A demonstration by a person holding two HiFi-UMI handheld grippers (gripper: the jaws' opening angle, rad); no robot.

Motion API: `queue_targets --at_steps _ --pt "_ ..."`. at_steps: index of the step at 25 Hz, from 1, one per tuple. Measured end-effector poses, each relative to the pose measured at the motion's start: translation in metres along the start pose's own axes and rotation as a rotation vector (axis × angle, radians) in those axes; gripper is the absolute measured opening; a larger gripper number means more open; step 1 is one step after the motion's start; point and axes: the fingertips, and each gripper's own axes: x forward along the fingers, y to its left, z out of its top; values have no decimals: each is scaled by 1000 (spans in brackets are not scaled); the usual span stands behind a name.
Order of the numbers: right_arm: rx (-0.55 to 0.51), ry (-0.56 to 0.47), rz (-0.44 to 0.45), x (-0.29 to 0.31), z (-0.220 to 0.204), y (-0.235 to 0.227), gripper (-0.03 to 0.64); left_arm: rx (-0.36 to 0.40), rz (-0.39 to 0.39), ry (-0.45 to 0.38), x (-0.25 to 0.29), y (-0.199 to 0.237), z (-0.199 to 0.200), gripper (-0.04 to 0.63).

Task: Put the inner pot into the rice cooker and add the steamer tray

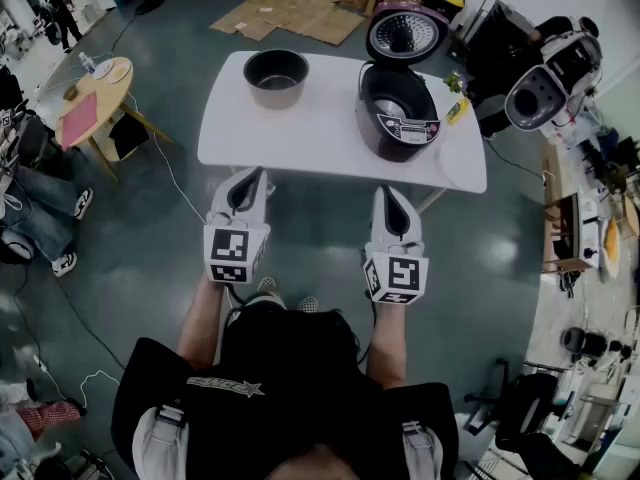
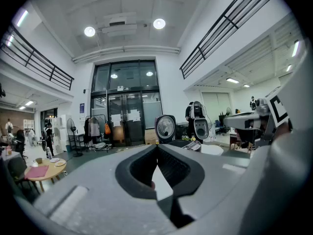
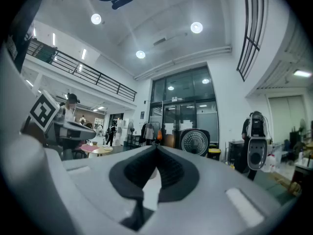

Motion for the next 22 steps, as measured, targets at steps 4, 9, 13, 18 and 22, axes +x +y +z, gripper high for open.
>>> queue_targets --at_steps 4,9,13,18,22 --pt "17 6 24 1 2 7 6 -5 3 23 0 2 -6 11" --pt "28 28 21 8 -5 10 6 -8 7 28 4 -1 -7 11" --pt "39 38 50 23 -10 16 6 -29 13 40 11 2 -15 11" --pt "51 48 78 62 -17 21 6 -48 41 62 34 25 -22 11" --pt "54 63 90 108 -26 22 6 -59 52 85 65 51 -33 11"
